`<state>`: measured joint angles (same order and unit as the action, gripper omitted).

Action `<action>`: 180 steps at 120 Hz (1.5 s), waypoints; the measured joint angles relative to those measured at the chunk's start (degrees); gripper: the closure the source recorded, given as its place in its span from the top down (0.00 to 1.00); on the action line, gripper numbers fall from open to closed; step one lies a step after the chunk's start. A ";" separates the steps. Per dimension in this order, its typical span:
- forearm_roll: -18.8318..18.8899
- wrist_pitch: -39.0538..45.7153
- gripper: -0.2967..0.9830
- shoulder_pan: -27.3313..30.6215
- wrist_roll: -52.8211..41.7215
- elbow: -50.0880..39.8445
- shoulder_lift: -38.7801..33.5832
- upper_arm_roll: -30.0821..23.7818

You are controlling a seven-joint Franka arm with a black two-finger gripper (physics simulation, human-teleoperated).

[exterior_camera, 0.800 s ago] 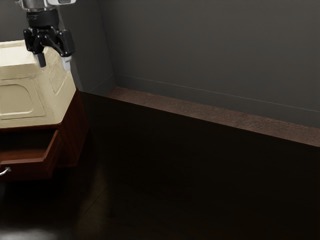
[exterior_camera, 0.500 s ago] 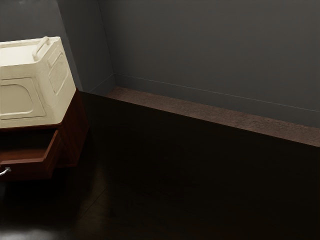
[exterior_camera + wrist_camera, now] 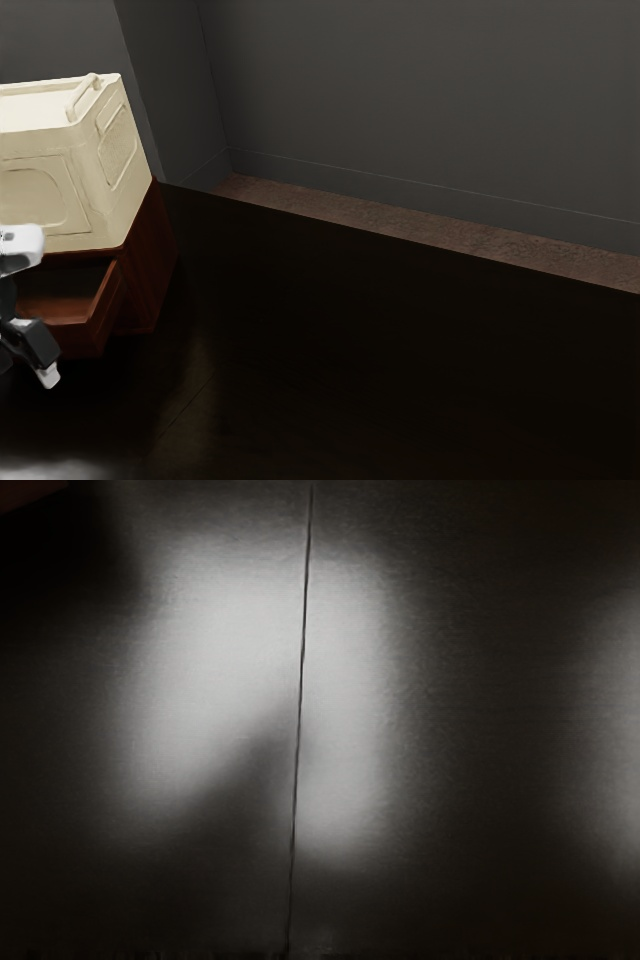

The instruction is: Push the drawer handle with one arm to close the drawer

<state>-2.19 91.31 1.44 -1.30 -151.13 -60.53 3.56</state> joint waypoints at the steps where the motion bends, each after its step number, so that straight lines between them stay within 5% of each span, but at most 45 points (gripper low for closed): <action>1: 0.06 0.24 0.75 0.41 0.03 -1.17 -0.66 0.01; 16: 3.22 3.95 0.75 5.92 0.96 -10.91 -2.83 0.68; 29: 8.60 10.09 0.75 11.64 1.61 -11.62 8.22 8.66; 42: 12.17 16.37 0.75 15.80 2.15 -11.29 13.29 10.95; 127: 18.68 27.48 0.75 17.34 3.21 -10.42 16.22 15.94; 152: 18.44 28.20 0.36 17.66 3.13 -10.15 16.45 15.96; 180: 18.36 28.53 0.21 17.51 3.09 -8.40 17.86 15.97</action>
<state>16.16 119.84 18.96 1.79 -159.53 -42.67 19.53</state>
